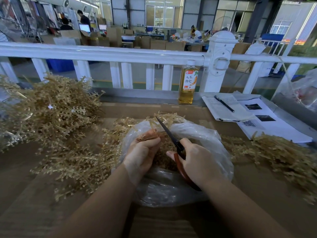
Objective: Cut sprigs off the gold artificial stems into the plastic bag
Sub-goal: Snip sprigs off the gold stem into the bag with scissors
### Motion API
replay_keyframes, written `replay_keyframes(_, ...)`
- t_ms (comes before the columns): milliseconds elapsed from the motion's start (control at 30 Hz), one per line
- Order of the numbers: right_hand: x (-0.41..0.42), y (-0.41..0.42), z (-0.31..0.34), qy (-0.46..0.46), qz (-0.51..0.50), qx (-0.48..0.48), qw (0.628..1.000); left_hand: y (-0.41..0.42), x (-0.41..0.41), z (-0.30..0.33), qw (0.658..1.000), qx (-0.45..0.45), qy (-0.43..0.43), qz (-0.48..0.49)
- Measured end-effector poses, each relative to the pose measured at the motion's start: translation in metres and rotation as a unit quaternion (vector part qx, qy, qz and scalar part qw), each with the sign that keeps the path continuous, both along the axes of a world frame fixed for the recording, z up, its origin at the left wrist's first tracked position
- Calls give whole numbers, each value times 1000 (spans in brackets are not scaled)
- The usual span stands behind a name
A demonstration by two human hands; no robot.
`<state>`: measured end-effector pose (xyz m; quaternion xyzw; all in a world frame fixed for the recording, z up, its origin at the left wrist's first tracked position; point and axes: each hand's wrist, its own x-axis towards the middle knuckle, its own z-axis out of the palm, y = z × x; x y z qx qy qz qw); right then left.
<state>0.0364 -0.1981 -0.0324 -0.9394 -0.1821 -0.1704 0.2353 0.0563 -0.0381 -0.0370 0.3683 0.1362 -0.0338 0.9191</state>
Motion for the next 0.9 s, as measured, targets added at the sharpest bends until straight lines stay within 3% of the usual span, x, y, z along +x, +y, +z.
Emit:
replay_keyframes(400, -3, -2, 1, 17, 4, 18, 1000, -2, 3, 0, 999, -35, -14, 19)
replay_keyframes(667, -3, -5, 1, 11, 24, 13, 1000, -4, 5, 3, 1000, -6, 10, 21)
replay_keyframes(900, -2, -3, -3, 28, 25, 2, 999, 5, -2, 4, 997, -28, -38, -58)
